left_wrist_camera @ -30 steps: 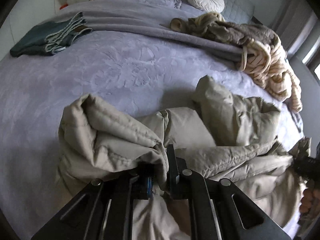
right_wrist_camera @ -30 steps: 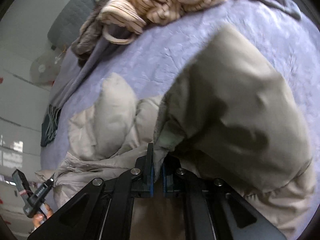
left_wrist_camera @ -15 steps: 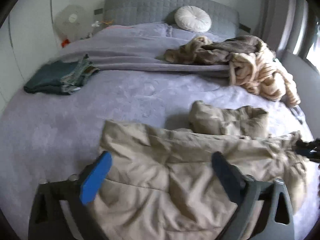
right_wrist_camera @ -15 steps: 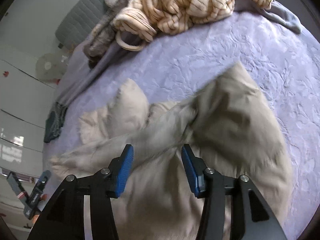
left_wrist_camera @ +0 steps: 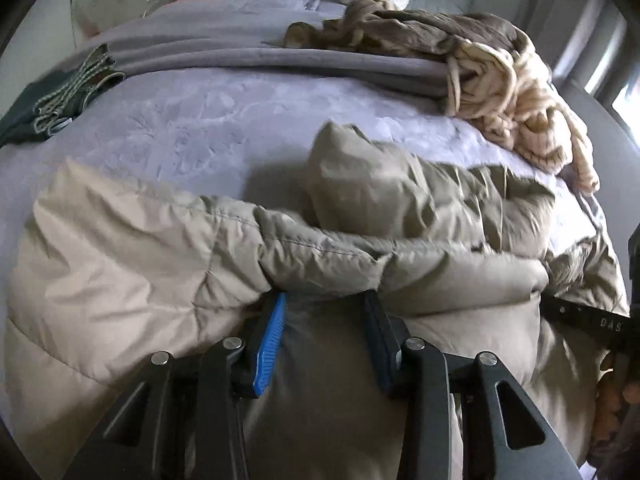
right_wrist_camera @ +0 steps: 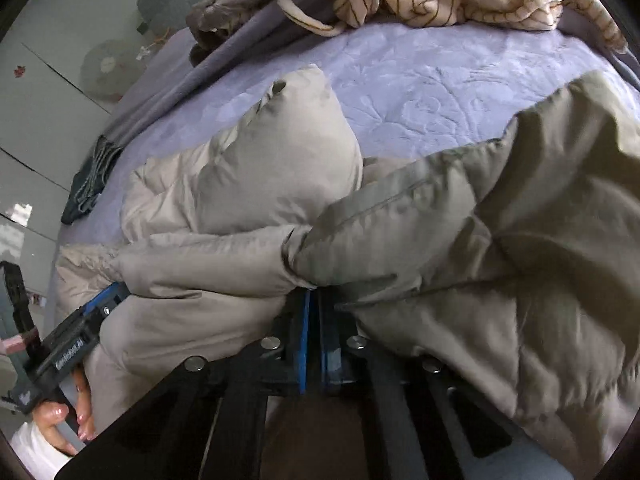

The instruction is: Fold large clothes

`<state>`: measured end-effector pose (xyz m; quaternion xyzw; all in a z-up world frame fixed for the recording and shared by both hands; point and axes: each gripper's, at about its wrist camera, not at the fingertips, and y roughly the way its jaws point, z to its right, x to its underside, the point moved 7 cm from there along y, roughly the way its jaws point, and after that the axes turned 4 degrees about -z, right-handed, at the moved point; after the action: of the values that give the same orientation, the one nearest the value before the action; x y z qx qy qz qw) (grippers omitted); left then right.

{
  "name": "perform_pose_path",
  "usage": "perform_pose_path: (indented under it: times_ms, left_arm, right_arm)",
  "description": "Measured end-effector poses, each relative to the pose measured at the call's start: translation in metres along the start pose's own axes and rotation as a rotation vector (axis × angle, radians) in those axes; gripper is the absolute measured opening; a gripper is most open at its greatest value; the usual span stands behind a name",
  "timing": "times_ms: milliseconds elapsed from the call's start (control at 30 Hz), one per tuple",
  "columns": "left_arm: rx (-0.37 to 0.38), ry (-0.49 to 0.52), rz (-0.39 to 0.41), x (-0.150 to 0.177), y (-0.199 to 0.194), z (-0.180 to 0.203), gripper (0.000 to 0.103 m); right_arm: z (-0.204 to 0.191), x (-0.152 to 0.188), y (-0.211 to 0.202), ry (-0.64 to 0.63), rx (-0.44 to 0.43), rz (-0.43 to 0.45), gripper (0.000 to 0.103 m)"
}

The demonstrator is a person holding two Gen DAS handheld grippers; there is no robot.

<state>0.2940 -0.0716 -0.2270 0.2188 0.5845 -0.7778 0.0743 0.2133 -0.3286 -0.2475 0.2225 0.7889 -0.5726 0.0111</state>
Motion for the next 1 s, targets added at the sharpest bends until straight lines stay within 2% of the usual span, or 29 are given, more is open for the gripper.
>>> perform_pose_path:
  times_ms: [67, 133, 200, 233, 333, 367, 500, 600, 700, 833, 867, 900, 933, 1000]
  left_arm:
    - [-0.05, 0.012, 0.038, -0.008, -0.014, -0.012, 0.043]
    - [-0.133, 0.027, 0.072, -0.016, -0.022, -0.034, 0.043]
    - [-0.214, 0.008, 0.076, -0.019, -0.024, -0.066, 0.043]
    - [-0.236, -0.006, 0.07, -0.019, -0.022, -0.079, 0.043]
    - [-0.257, -0.058, 0.052, -0.018, -0.009, -0.111, 0.043]
    - [-0.249, -0.077, 0.041, -0.018, -0.001, -0.116, 0.043]
    - [-0.259, -0.108, 0.022, -0.02, 0.022, -0.12, 0.043]
    - [-0.287, -0.094, 0.014, -0.025, 0.032, -0.114, 0.043]
    - [-0.302, -0.089, 0.011, -0.024, 0.022, -0.112, 0.043]
    - [-0.322, -0.068, 0.01, -0.021, -0.005, -0.108, 0.048]
    - [-0.324, -0.056, 0.013, -0.018, -0.014, -0.105, 0.054]
    - [-0.325, -0.043, 0.019, -0.015, -0.024, -0.102, 0.068]
    - [-0.326, -0.037, 0.028, -0.012, -0.033, -0.101, 0.073]
    - [-0.309, -0.028, 0.041, -0.004, -0.049, -0.096, 0.076]
  right_arm:
    - [0.002, -0.008, -0.006, -0.009, -0.016, -0.008, 0.001]
    - [0.01, -0.014, -0.022, -0.031, 0.012, 0.016, 0.001]
    - [0.029, -0.019, -0.041, -0.04, 0.083, 0.051, 0.001]
    - [0.045, -0.02, -0.051, -0.035, 0.146, 0.075, 0.001]
    - [0.087, -0.02, -0.067, -0.002, 0.295, 0.124, 0.001]
    - [0.101, -0.02, -0.067, 0.027, 0.316, 0.125, 0.001]
    - [0.138, -0.024, -0.04, 0.168, 0.241, 0.079, 0.001]
    - [0.141, -0.029, -0.028, 0.169, 0.252, 0.081, 0.001]
    - [0.134, -0.032, -0.026, 0.154, 0.276, 0.077, 0.001]
    - [0.124, -0.035, -0.04, 0.153, 0.3, 0.085, 0.006]
    - [0.12, -0.033, -0.048, 0.154, 0.305, 0.093, 0.007]
    - [0.117, -0.033, -0.051, 0.155, 0.3, 0.103, 0.012]
    - [0.111, -0.03, -0.059, 0.158, 0.288, 0.119, 0.019]
    - [0.102, -0.021, -0.075, 0.171, 0.257, 0.146, 0.028]
